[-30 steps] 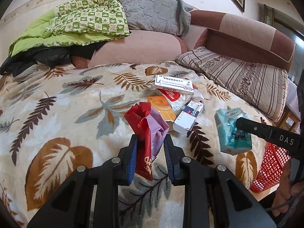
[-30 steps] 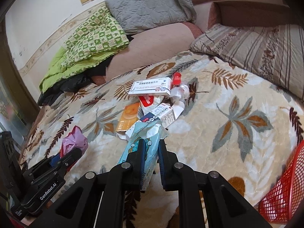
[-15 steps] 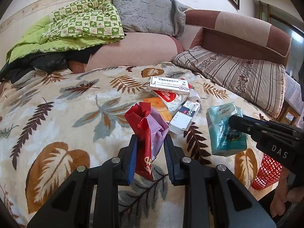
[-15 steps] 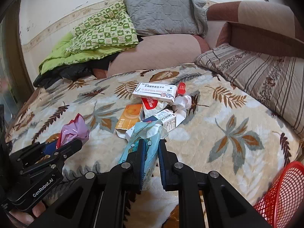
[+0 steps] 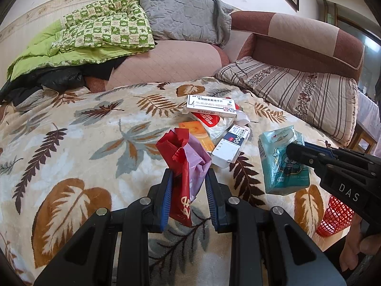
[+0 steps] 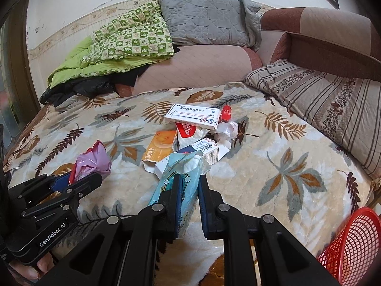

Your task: Collect trash

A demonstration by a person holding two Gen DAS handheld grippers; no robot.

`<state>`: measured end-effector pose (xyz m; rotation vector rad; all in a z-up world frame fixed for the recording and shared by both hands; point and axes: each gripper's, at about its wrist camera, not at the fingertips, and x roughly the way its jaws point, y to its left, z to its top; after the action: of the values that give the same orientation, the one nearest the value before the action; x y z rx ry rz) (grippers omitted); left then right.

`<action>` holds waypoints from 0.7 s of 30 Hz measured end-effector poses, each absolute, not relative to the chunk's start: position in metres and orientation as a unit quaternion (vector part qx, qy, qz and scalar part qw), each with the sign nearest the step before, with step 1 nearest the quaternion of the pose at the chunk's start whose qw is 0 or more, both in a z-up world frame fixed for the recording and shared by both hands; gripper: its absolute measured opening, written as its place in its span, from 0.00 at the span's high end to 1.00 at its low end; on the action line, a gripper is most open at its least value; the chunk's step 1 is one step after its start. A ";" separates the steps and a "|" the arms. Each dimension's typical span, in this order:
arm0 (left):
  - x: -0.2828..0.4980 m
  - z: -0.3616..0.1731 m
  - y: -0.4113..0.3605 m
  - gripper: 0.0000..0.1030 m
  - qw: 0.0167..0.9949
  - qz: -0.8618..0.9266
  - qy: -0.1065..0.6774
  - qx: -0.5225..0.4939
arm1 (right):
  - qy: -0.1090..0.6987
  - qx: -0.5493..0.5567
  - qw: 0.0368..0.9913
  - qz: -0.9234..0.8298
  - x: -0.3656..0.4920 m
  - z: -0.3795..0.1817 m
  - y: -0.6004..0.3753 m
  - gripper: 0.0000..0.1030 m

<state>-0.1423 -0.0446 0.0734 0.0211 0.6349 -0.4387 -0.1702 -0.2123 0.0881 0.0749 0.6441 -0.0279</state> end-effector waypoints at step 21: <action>-0.142 0.071 -0.044 0.75 0.931 -0.201 0.303 0.028 | 0.319 0.048 0.946 -0.017 -0.169 0.089 -0.221 0.86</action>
<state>-0.1421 -0.0441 0.0710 0.0572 0.6194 -0.4117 -0.1688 -0.2210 0.0885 0.0976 0.6493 -0.0339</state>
